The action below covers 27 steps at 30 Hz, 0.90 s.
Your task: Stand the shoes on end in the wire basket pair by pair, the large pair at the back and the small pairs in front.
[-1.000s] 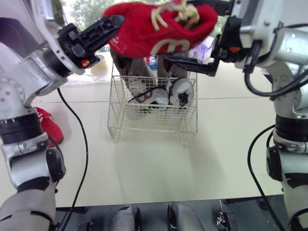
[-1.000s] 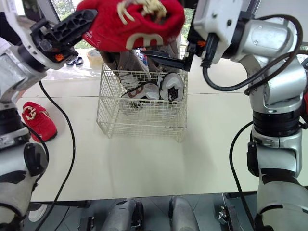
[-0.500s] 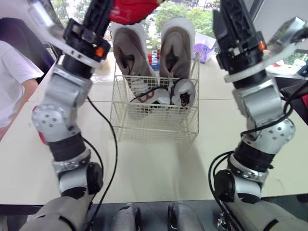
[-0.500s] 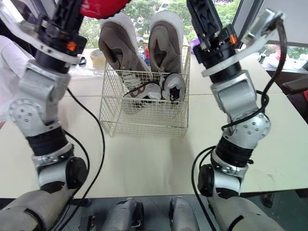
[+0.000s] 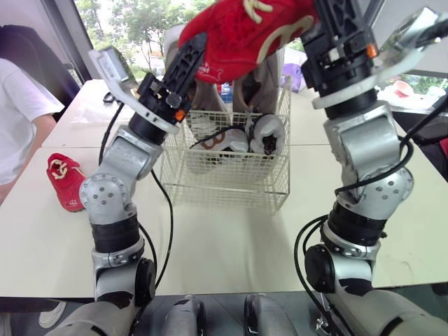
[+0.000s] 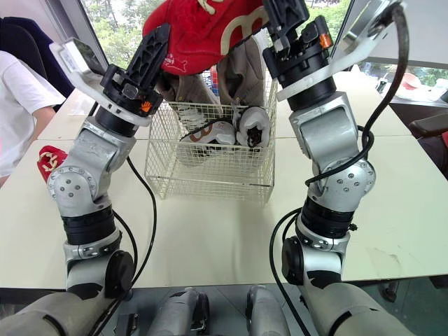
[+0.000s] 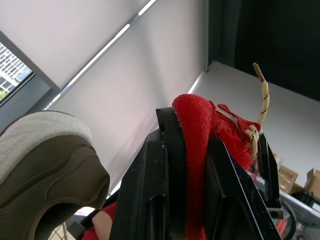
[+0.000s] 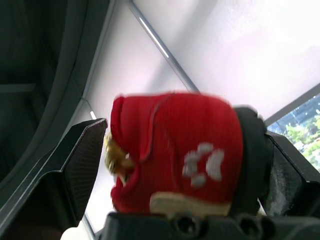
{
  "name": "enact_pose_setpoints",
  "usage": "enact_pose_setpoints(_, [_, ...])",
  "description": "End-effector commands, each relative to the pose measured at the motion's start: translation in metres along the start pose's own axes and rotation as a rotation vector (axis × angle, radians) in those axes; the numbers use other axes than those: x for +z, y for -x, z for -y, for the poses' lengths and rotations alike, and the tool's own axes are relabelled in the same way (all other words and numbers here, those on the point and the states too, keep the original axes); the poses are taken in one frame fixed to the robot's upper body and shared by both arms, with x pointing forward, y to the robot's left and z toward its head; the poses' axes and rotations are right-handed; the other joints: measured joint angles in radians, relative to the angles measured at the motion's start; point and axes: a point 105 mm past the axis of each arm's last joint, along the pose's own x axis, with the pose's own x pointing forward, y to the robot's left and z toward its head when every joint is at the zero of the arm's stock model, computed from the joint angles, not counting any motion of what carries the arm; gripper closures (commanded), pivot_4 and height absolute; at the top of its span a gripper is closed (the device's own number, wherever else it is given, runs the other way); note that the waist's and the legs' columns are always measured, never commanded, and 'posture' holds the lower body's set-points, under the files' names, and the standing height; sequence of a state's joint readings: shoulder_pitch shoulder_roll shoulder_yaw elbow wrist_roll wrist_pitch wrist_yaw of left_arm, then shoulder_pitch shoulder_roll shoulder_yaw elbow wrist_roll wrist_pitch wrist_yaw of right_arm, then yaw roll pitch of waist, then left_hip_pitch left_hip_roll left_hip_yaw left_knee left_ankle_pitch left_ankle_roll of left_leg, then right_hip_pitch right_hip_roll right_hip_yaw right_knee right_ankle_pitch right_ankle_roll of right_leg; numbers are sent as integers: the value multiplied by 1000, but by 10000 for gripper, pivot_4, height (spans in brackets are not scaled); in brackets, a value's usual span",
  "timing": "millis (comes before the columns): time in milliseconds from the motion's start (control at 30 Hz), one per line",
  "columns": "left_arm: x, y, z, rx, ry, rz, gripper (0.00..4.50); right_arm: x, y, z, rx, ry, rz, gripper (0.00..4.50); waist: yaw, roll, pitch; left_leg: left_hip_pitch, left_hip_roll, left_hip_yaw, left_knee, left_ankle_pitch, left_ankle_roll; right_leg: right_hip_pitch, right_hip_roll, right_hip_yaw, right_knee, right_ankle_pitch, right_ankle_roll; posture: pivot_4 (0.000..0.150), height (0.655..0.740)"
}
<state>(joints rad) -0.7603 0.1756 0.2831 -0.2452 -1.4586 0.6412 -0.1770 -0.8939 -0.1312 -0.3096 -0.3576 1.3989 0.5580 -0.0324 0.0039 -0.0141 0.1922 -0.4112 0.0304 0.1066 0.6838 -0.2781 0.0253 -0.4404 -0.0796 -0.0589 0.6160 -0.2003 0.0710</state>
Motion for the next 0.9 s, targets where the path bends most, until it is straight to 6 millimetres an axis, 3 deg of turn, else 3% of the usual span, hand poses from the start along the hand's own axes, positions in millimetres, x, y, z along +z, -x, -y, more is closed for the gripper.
enact_pose_setpoints(33, [0,-2,8,-21,-47,-12,42750,5,-5,-19,83,6,16,13476,0,0,0,0,0,0,0,0,0,0,0,0,0,0,0,1500,7400])
enact_pose_setpoints(100, [-1,-1,6,-13,-61,-22,42750,5,-5,-19,85,4,14,21696,0,0,0,0,0,0,0,0,0,0,0,0,0,0,0,1500,7400])
enact_pose_setpoints(233, [-4,4,5,6,-102,-45,23774,4,-7,-20,91,-6,10,34500,-1,0,0,0,0,0,0,0,0,0,0,0,0,0,0,1500,7400])
enact_pose_setpoints(367, [-5,17,3,57,-166,-89,2350,14,-11,-22,98,-9,41,34681,-4,0,0,0,0,0,0,0,0,0,0,0,0,0,0,1500,7400])
enact_pose_setpoints(400, [-5,24,1,85,-189,-107,722,20,-12,-23,101,-6,54,34681,-9,0,0,0,1,0,0,0,0,0,0,0,0,0,0,1500,7400])
enact_pose_setpoints(533, [-10,50,-5,195,-319,-229,722,41,-14,-25,127,43,57,34681,-17,0,0,0,1,-1,-1,0,0,0,0,0,0,0,0,1500,7400])
enact_pose_setpoints(633, [-6,72,-6,299,-435,-289,722,53,-6,-25,166,182,-59,34681,-15,1,1,0,1,0,-2,-1,1,-1,0,0,-1,0,0,1500,7400])
enact_pose_setpoints(833, [-14,95,-3,427,-502,-347,722,34,26,-11,214,435,-519,34681,-15,1,0,-1,0,0,-2,-2,2,-1,-2,0,-4,-3,-4,1500,7400])
enact_pose_setpoints(900, [-27,108,-2,468,-491,-384,722,21,38,-2,220,492,-672,34681,-19,1,0,-1,1,0,-2,-2,3,-1,-2,1,-4,-3,-5,1500,7400])
